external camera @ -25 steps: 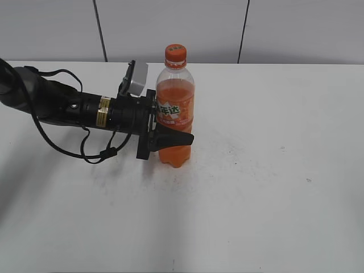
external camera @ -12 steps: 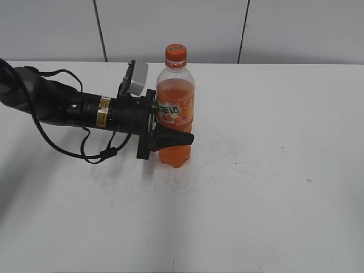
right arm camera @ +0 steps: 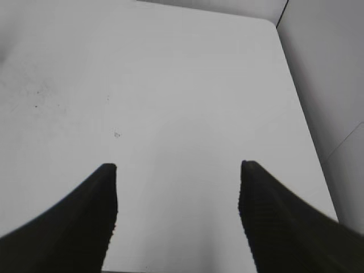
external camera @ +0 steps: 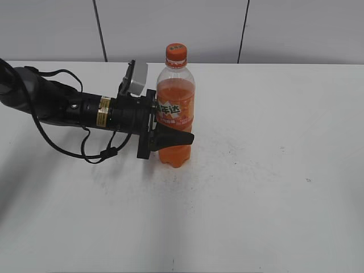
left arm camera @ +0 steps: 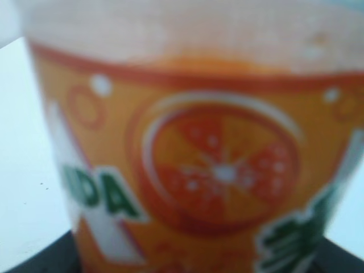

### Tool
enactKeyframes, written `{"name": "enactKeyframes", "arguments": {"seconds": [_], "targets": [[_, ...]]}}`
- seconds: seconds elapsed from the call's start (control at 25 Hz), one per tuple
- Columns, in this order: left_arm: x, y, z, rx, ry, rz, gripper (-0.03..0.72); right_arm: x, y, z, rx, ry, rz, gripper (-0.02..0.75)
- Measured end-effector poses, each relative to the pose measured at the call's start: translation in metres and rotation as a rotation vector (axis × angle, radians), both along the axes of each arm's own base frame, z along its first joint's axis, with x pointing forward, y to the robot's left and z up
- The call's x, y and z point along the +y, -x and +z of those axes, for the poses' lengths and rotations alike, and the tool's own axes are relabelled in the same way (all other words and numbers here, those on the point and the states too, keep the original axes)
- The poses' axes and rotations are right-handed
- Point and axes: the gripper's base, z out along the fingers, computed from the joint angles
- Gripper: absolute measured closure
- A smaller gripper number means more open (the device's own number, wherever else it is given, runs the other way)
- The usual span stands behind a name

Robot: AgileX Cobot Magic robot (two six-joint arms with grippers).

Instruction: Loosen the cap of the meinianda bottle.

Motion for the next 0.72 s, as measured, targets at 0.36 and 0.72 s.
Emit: {"name": "enactKeyframes", "arguments": {"seconds": [0.36, 0.72], "targets": [[0.000, 0.000, 0.000, 0.000, 0.000, 0.001, 0.276, 0.007, -0.046, 0.052, 0.266, 0.030, -0.012, 0.234], [0.000, 0.000, 0.000, 0.000, 0.001, 0.002, 0.276, 0.023, -0.152, 0.096, 0.481, 0.055, -0.019, 0.234]]}}
